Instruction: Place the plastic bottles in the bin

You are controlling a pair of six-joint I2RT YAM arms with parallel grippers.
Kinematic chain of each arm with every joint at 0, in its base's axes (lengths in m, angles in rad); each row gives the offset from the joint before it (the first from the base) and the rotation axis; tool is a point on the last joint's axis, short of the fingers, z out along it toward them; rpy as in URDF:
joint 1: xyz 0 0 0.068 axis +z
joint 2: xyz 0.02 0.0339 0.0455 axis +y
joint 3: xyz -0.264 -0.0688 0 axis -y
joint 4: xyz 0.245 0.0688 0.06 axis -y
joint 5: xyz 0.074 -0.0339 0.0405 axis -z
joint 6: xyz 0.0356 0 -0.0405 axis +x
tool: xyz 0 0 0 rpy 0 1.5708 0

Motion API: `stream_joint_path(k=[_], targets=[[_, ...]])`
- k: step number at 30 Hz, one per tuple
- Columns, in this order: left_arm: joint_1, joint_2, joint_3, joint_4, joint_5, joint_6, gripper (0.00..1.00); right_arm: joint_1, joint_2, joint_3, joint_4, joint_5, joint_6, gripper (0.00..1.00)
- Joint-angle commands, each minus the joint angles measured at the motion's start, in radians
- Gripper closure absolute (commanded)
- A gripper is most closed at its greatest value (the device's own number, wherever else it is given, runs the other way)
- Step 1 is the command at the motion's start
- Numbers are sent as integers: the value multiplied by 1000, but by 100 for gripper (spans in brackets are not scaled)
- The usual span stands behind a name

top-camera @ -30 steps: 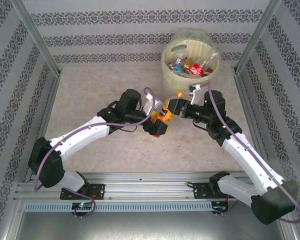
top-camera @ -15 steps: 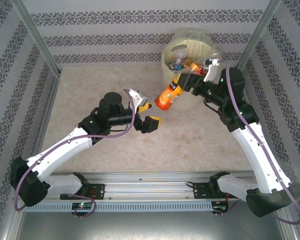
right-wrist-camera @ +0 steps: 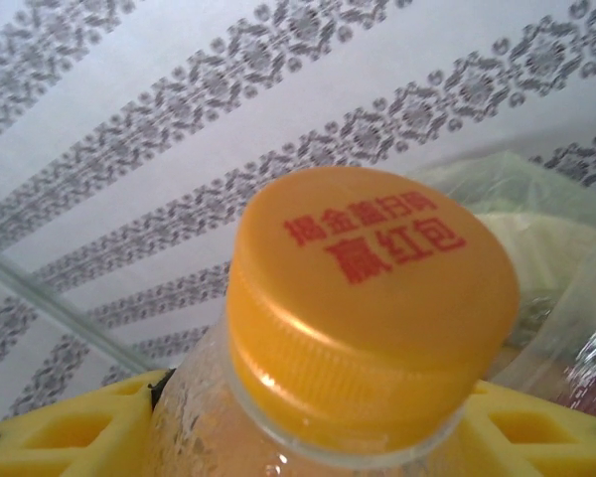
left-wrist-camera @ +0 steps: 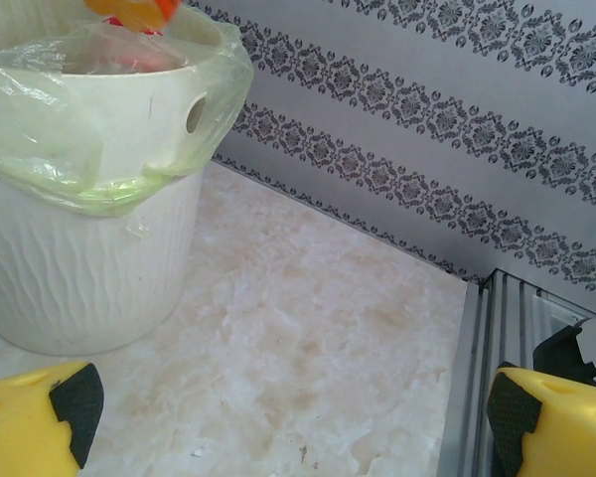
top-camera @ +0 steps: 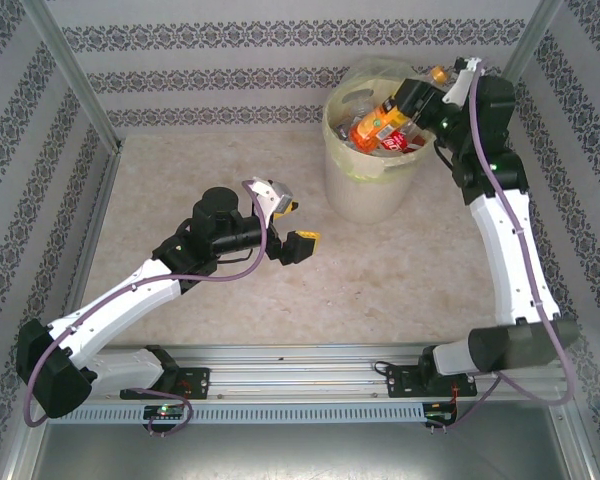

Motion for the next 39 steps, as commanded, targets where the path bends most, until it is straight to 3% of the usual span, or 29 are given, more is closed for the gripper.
stream_joint_path(k=[1,8,22,33,39], targets=[[11,-15,-9,26,-14,37,0,-23,76,105,34,39,3,39],[10,3,-2,14,-16,45,0,-32,269,279,-11,26,-1,39],[11,7,-2,1,-35,57,0,-17,609,687,-284,-59,-31,35],[10,13,-2,1,-39,47,0,-5,649,796,-386,-38,-82,15],[10,15,-2,2,-37,41,0,-8,652,884,-449,14,-122,11]])
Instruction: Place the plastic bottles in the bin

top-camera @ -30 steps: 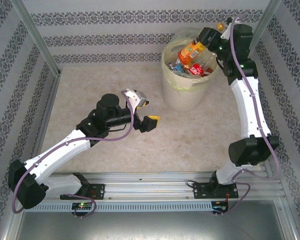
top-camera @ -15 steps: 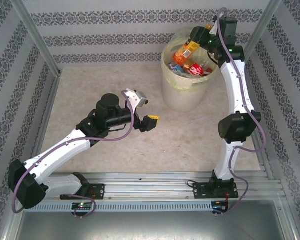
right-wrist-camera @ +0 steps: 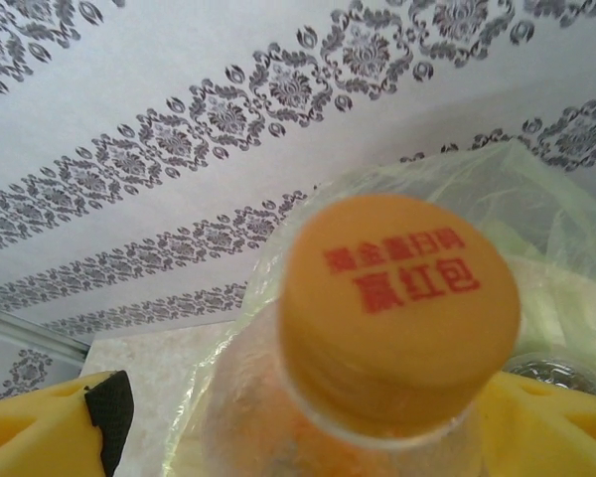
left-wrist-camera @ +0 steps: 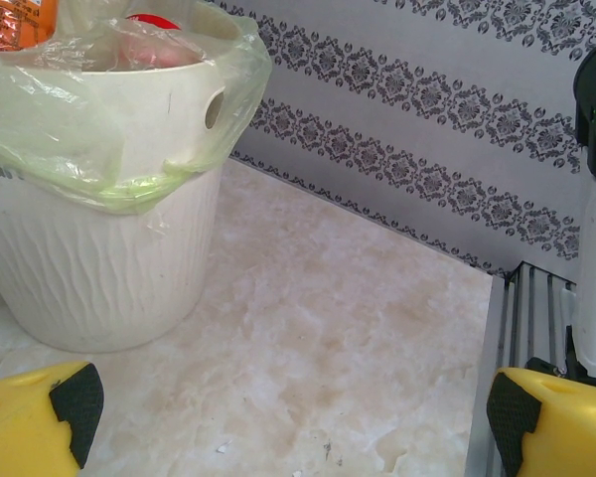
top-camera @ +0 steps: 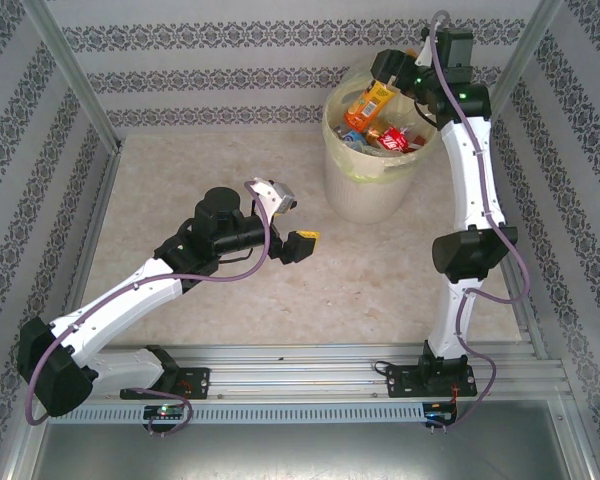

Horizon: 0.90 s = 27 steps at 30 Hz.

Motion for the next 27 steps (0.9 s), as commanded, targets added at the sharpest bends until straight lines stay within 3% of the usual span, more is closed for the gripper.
stream_joint_path(k=[1,11,27], targets=[[10,5,0,7,-5,4,0,1,-2,68,-43,43,-44,11],[11,15,-1,14,3,-4,0,-24,-62,89,-108,140,-114,9],[10,15,-1,8,-3,7,0,-55,-155,27,-162,114,-186,6]])
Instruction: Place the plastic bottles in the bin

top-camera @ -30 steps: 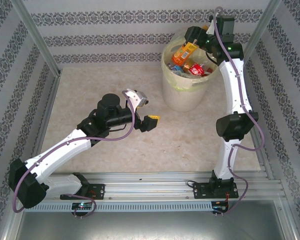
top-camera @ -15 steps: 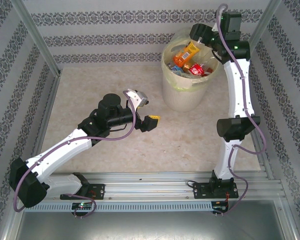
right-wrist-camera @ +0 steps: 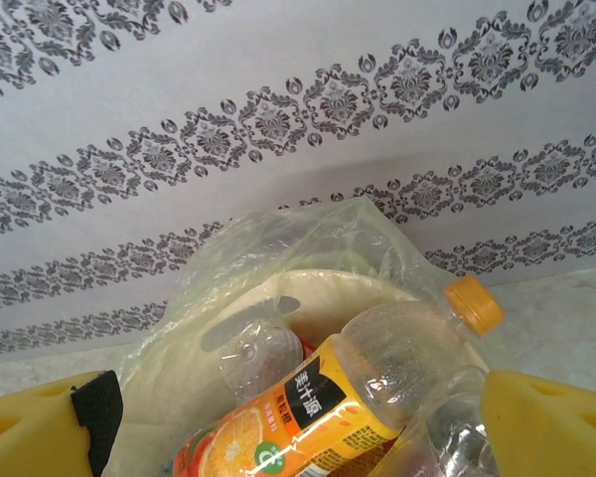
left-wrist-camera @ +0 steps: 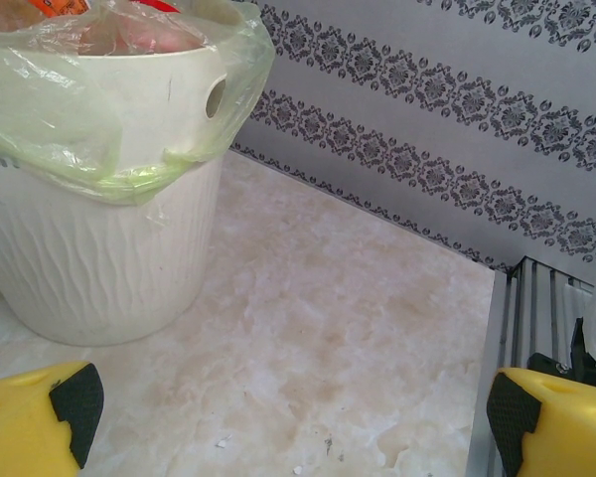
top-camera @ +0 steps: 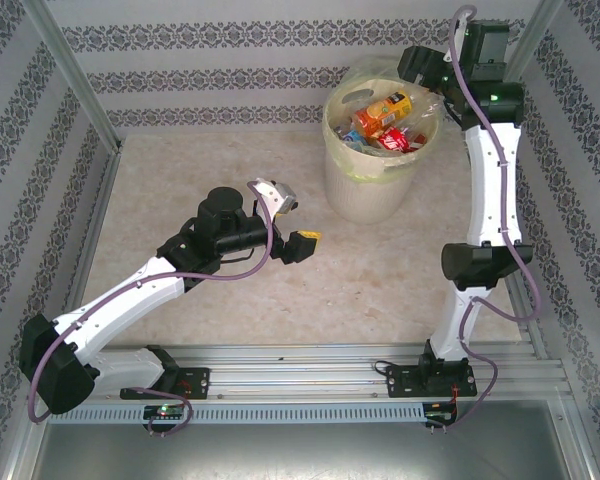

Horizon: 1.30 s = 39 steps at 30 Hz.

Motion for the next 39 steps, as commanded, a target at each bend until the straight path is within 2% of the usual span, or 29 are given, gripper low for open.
stream_joint_path(k=[1,4,11,16,20,28,34,39], targets=[[11,0,0,4,-5,12,0,-2,-78,-48,-6,-28,-46,6],[10,-3,1,-1,-12,22,0,2,-160,-169,33,-85,-76,5],[10,-22,2,-24,-58,62,0,55,-447,-611,214,-122,-170,2],[10,-30,4,-34,-100,90,0,145,-666,-951,347,-18,-242,2],[10,-49,-1,-33,-160,109,0,169,-845,-1234,488,68,-214,2],[11,-125,-121,29,-342,126,0,165,-1140,-1681,716,52,-254,2],[16,-196,-253,72,-554,101,0,163,-1209,-1865,786,58,-236,2],[52,-244,-347,80,-686,64,0,158,-1203,-2036,974,109,-242,2]])
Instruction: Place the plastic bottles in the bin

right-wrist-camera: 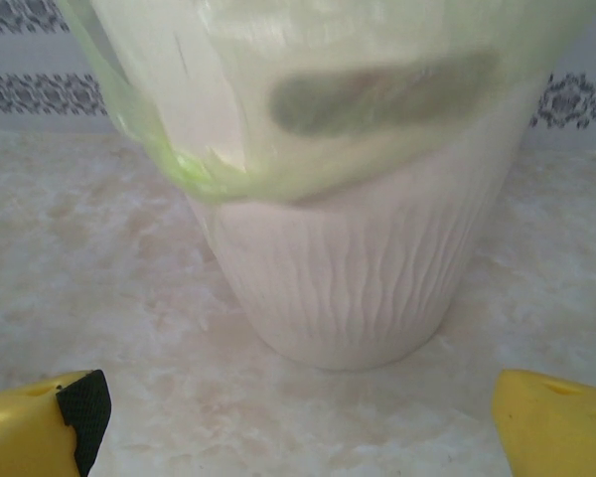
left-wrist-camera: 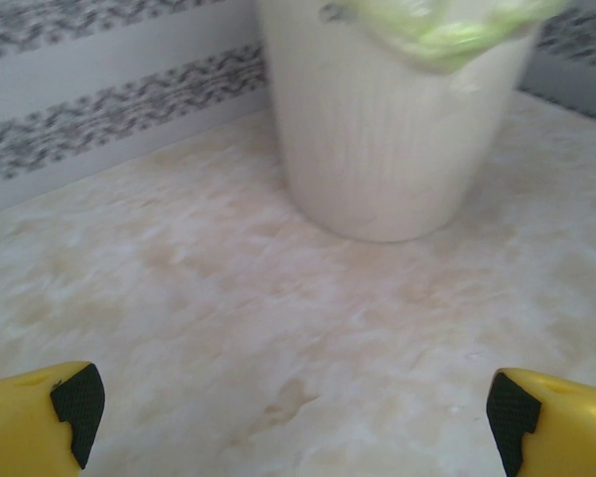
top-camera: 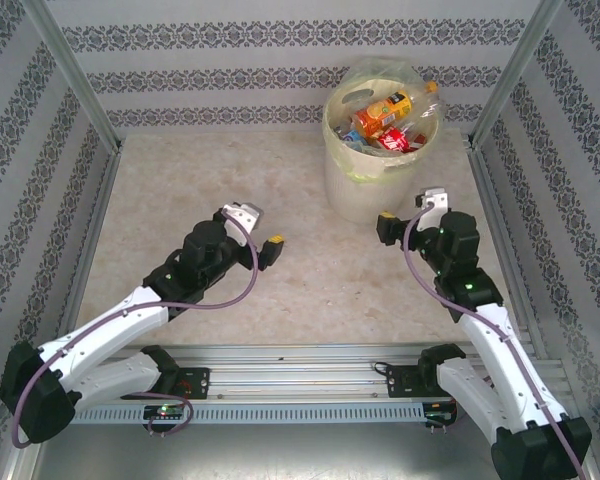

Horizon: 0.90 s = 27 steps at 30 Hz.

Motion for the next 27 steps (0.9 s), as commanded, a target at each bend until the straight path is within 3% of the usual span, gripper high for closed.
stream_joint_path(k=[1,6,13,18,27], targets=[[41,-47,-49,52,-159,-34,0,-15,12,-100,200,57,-22,2],[136,-111,-160,75,-256,-85,0,-47,83,-165,306,96,3,2],[232,-117,-326,271,-385,-53,0,-94,172,-253,477,144,-18,2],[305,-70,-338,292,-371,-55,0,-151,265,-339,678,140,-17,2],[437,38,-398,462,-298,-50,0,-193,583,-392,1123,134,-16,2]])
